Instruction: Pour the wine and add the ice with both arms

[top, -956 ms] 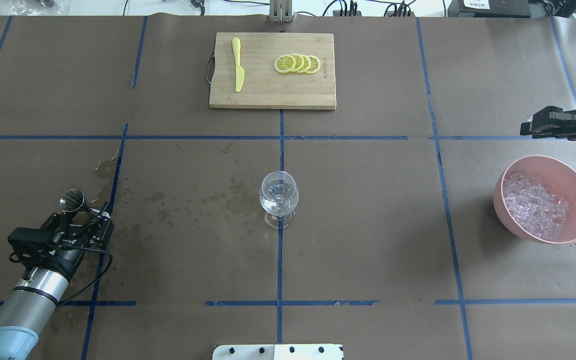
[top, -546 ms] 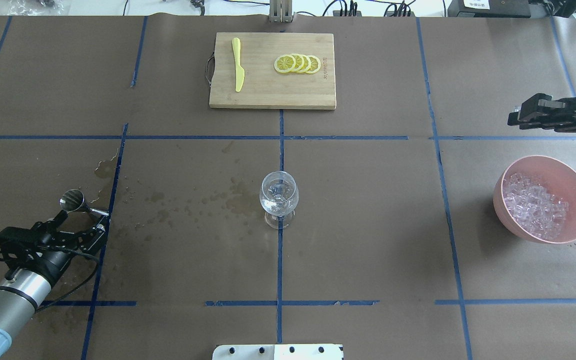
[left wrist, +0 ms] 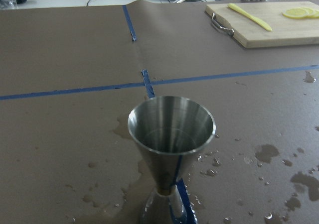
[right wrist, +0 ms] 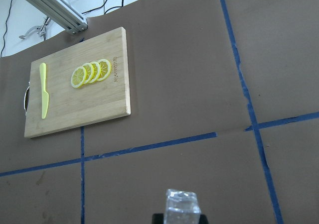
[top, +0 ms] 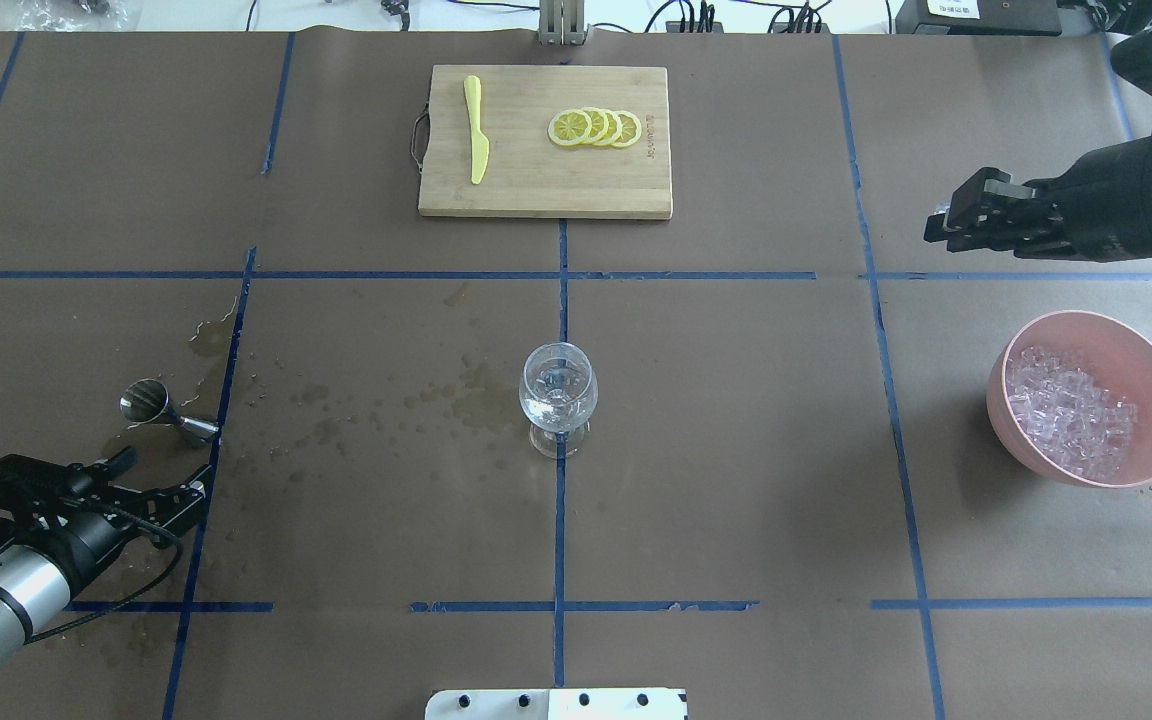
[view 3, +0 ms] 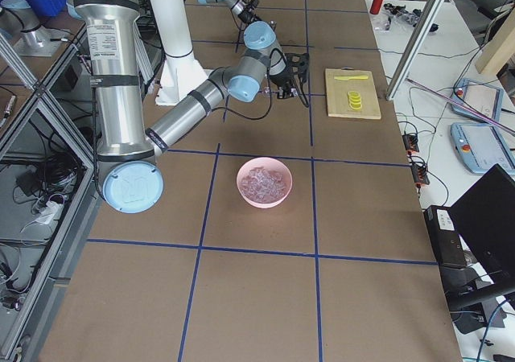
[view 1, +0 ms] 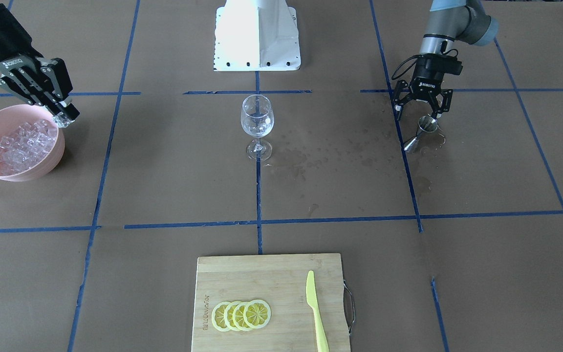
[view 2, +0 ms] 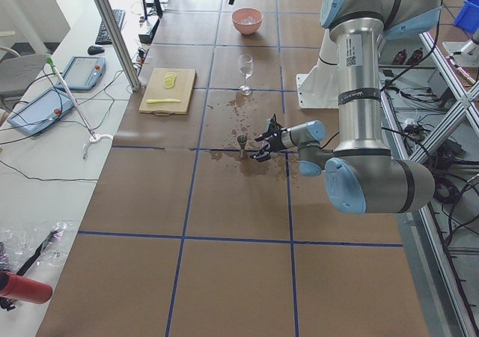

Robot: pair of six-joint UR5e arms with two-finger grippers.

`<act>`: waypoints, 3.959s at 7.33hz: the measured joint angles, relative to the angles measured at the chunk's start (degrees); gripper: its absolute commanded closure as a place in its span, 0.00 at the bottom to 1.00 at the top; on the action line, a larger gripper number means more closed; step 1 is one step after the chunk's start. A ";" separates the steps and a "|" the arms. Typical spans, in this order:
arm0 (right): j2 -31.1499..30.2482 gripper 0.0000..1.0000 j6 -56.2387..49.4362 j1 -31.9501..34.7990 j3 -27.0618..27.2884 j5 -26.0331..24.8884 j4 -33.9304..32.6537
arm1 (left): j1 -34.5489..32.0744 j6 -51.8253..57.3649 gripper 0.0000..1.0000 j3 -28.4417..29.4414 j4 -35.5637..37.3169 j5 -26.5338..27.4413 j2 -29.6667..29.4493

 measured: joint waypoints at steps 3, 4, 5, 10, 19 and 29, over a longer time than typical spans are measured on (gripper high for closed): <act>14.01 1.00 5.18 -4.35 -3.72 -0.73 -7.58 | -0.21 -0.31 0.00 -6.98 3.50 -9.95 5.16; 18.32 1.00 6.82 -6.23 -5.43 -1.91 -9.35 | -0.54 -0.48 0.00 -10.29 7.09 -13.45 6.48; 21.36 1.00 7.63 -8.29 -6.92 -3.75 -10.07 | -1.60 -0.58 0.00 -13.15 11.09 -17.40 7.12; 30.44 1.00 9.99 -19.11 -13.89 -11.59 -10.59 | -13.72 0.03 0.00 -23.63 24.80 -39.36 6.99; 31.17 0.67 15.00 -25.69 -12.39 -10.22 -17.48 | -29.33 5.26 0.00 -30.22 42.03 -56.48 -2.66; 29.59 0.00 12.57 -20.79 -9.92 -8.82 -20.57 | -45.26 22.97 0.00 -30.21 79.78 -61.63 -31.87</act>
